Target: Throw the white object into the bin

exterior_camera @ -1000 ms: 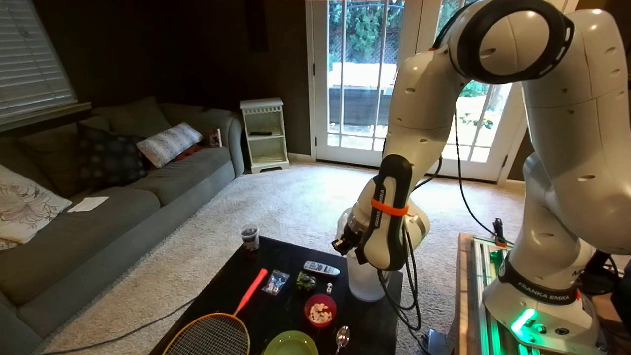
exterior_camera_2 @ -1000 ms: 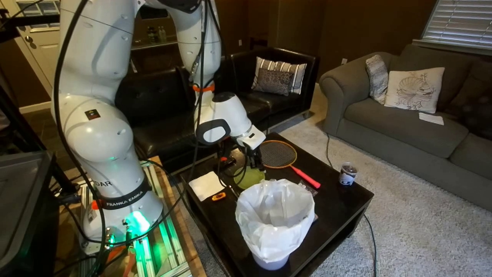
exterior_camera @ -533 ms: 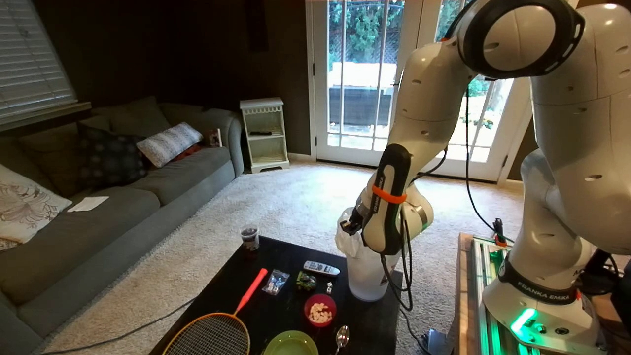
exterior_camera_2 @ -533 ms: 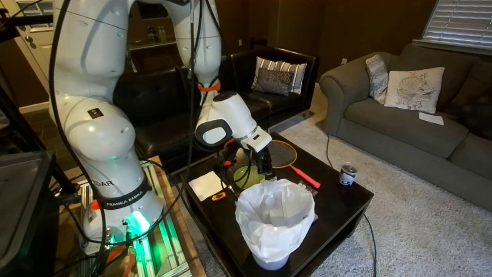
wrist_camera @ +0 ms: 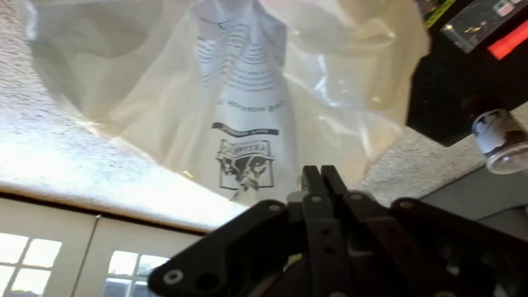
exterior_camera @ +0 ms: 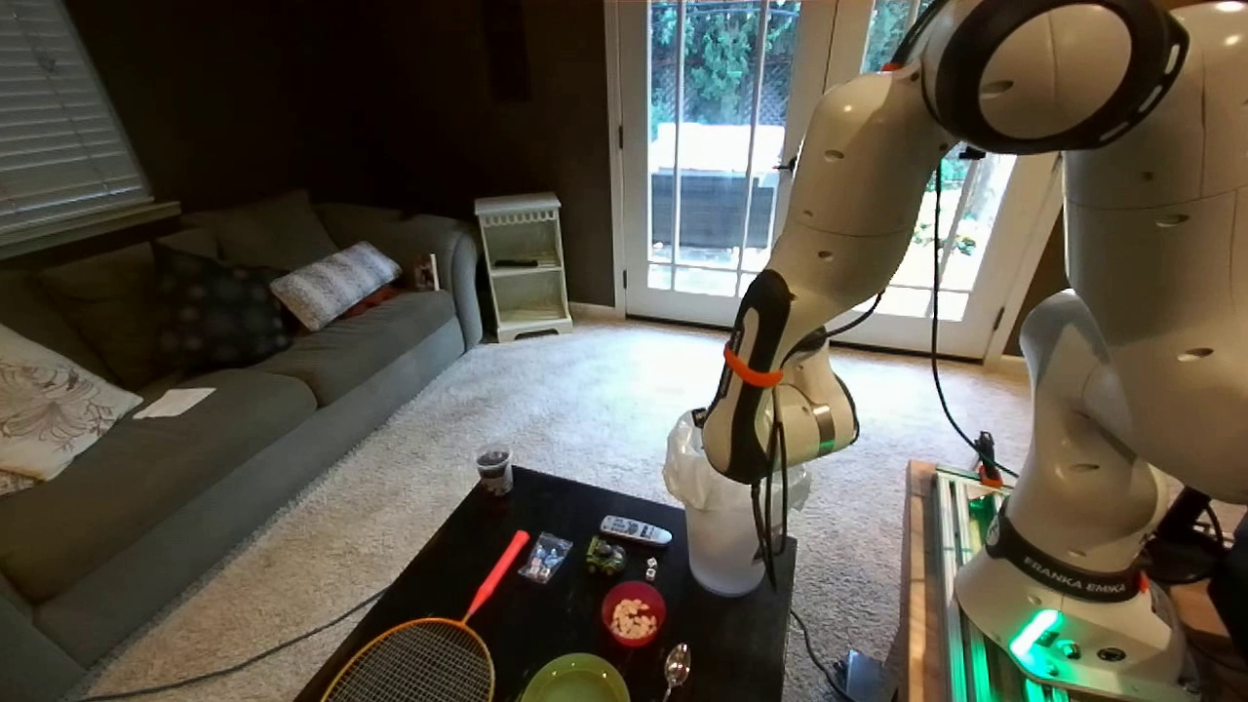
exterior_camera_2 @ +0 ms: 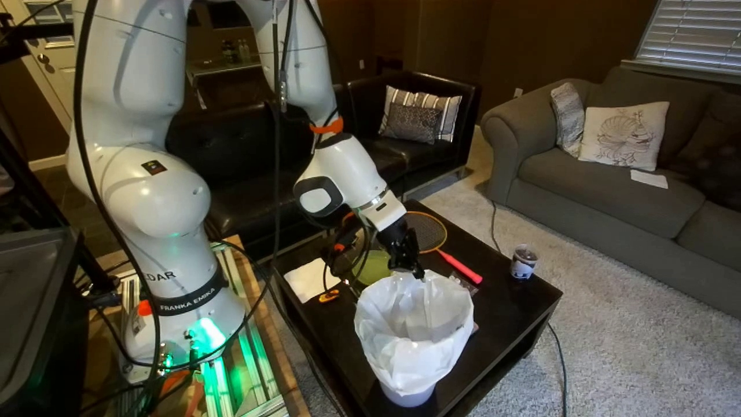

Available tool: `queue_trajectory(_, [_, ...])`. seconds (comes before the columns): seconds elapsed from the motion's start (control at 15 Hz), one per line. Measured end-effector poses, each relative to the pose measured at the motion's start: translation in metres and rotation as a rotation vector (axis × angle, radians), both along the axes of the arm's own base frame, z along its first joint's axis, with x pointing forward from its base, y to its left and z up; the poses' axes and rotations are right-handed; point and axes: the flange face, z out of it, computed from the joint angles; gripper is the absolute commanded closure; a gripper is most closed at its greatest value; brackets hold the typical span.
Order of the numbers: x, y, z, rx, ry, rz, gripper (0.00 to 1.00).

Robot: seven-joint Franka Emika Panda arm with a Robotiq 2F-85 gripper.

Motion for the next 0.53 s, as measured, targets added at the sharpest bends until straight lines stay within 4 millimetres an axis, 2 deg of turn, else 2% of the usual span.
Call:
queue_trajectory(0.13, [-0.015, -0.012, -0.001, -0.036, 0.019, -0.086, 0.99])
queue_trajectory(0.2, [-0.021, -0.015, -0.002, -0.049, 0.030, -0.115, 0.71])
queue_trajectory(0.27, [-0.025, -0.017, -0.003, -0.055, 0.040, -0.133, 0.70])
queue_trajectory(0.33, [-0.029, -0.017, -0.003, -0.058, 0.048, -0.144, 0.64])
queue_trajectory(0.53, [-0.034, -0.015, -0.004, -0.061, 0.065, -0.155, 0.43])
